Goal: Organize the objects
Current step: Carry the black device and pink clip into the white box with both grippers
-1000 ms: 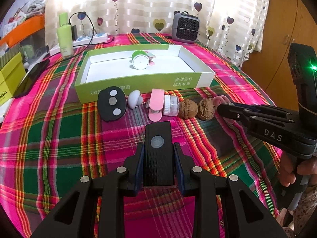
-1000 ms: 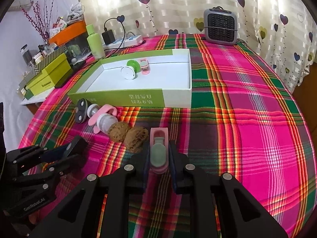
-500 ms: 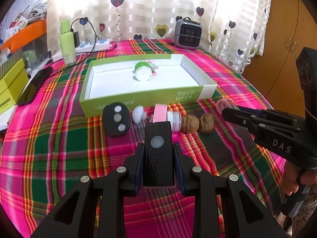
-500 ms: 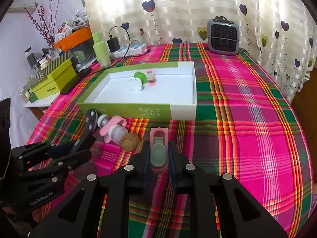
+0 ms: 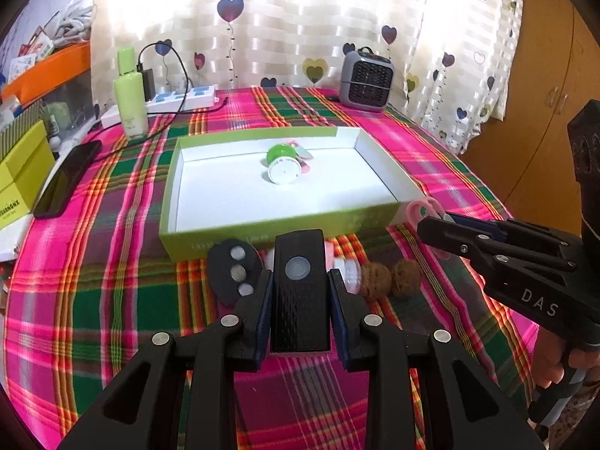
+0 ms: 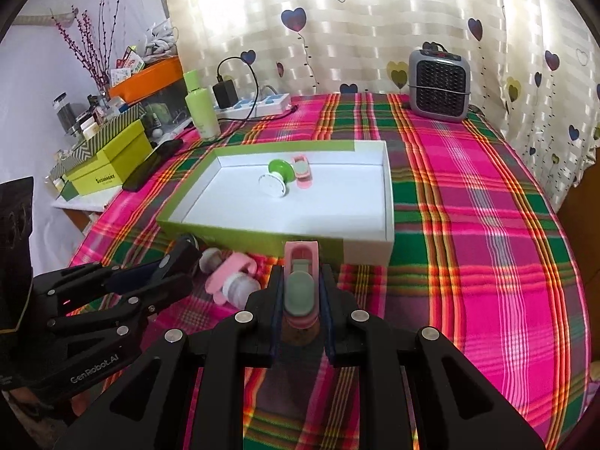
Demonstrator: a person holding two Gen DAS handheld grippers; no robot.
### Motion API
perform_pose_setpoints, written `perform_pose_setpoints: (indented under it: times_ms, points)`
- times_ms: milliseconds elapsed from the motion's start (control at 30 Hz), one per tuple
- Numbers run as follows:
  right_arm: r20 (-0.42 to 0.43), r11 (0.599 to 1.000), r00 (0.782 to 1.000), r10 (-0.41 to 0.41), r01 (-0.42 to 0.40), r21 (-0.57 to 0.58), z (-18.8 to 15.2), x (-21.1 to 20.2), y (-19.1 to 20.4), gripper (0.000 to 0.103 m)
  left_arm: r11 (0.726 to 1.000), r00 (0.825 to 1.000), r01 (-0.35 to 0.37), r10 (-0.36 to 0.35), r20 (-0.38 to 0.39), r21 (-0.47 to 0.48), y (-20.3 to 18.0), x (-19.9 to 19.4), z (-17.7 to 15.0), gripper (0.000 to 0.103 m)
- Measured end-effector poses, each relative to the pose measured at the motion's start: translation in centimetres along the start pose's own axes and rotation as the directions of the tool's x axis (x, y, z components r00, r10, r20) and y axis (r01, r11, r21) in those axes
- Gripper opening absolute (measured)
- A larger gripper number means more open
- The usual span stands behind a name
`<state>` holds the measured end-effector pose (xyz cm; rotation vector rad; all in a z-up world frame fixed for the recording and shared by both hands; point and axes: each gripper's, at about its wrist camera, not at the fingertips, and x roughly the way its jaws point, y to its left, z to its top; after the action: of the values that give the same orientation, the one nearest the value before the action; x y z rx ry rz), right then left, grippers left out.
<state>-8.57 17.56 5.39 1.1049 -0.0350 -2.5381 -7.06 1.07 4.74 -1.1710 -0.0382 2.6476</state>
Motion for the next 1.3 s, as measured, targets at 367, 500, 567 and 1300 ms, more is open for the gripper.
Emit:
perform_pose_setpoints:
  times_ms: [367, 500, 567, 1300]
  points:
    - [-0.007, 1.0, 1.0, 0.015, -0.015, 0.005, 2.0, 1.8, 0.0, 0.018, 1.0, 1.0, -0.013, 0.013, 0.007, 0.0, 1.1, 1.2, 2.3, 0.026]
    - [-0.012, 1.0, 1.0, 0.014, -0.014, 0.01, 2.7, 2.5, -0.5, 0.018, 1.0, 1.0, -0.011, 0.011, 0.01, -0.003, 1.4, 1.9, 3.2, 0.026]
    - [-0.012, 1.0, 1.0, 0.012, -0.012, 0.013, 3.2, 2.8, -0.7, 0.018, 1.0, 1.0, -0.012, 0.012, 0.01, -0.007, 1.6, 2.3, 3.7, 0.026]
    - [-0.055, 0.999, 0.998, 0.002, 0.0, 0.039, 6.3, 7.6, -3.2, 0.018, 1.0, 1.0, -0.005, 0.005, -0.011, -0.021, 3.8, 6.2, 7.3, 0.026]
